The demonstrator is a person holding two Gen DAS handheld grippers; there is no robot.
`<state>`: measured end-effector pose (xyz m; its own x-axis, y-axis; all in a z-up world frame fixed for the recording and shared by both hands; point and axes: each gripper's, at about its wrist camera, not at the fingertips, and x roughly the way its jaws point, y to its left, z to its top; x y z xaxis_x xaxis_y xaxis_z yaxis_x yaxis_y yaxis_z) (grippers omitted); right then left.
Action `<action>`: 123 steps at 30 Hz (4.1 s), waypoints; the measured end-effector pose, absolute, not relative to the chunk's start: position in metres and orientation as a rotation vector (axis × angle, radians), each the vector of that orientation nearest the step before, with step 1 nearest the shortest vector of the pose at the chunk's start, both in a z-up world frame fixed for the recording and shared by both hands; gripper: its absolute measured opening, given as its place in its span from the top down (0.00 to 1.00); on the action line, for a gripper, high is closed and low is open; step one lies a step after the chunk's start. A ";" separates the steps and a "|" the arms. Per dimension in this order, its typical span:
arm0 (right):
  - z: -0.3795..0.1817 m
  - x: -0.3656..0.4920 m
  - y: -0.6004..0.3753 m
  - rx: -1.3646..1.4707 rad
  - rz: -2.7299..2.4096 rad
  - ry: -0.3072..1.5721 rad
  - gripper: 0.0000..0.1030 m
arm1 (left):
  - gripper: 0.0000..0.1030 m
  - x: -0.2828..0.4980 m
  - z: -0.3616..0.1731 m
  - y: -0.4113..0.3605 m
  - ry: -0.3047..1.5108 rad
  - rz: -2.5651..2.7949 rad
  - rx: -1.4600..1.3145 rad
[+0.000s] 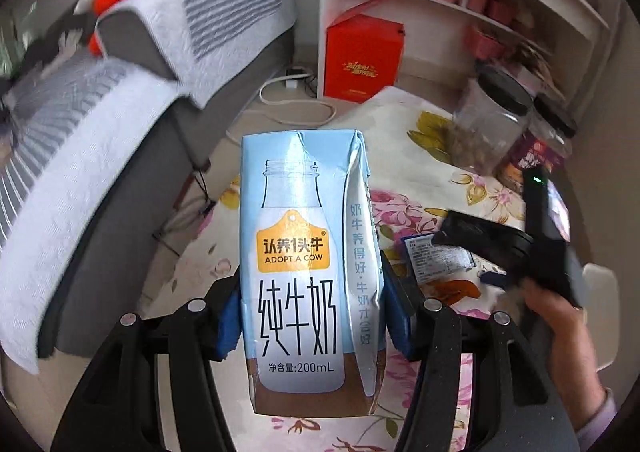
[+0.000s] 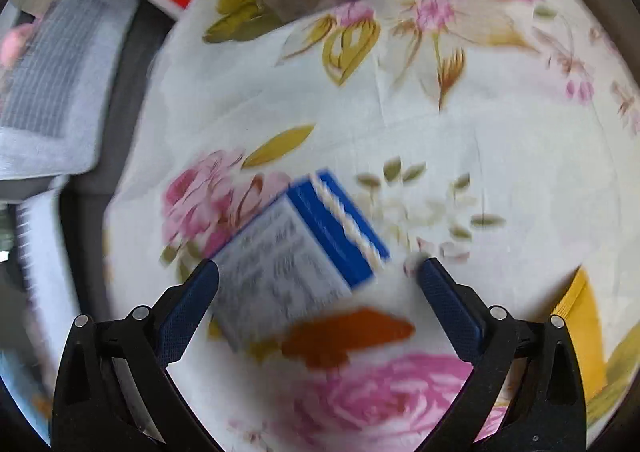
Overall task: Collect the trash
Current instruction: 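Grasp the blue-and-white box with the right tool, then carry the milk carton and blue box toward the wastebasket with both tools, then open the right tool to drop the box while the left tool drops the milk carton in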
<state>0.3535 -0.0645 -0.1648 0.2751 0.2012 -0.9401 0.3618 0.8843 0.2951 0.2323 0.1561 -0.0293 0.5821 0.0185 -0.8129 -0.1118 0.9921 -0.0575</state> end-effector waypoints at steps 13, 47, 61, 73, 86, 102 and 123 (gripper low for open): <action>-0.170 0.373 0.040 0.161 -0.133 1.231 0.06 | 0.44 0.218 -0.023 0.231 0.940 0.181 -0.193; -0.036 0.161 -0.044 0.039 0.199 0.833 0.44 | 0.44 0.126 -0.010 0.159 0.759 0.162 -0.064; 0.015 0.130 -0.120 0.006 0.080 0.565 0.43 | 0.44 0.107 0.026 0.056 0.588 0.110 -0.046; 0.022 0.124 -0.185 0.058 -0.012 0.511 0.43 | 0.44 0.121 0.028 -0.010 0.579 0.032 -0.012; 0.030 0.118 -0.258 0.129 -0.156 0.488 0.43 | 0.44 0.134 0.031 -0.081 0.568 -0.085 0.045; 0.027 0.121 -0.378 0.299 -0.434 0.529 0.41 | 0.44 0.144 0.045 -0.181 0.543 -0.248 0.117; 0.030 0.028 -0.517 0.605 -0.775 0.410 0.15 | 0.40 0.148 0.020 -0.347 0.651 -0.525 0.241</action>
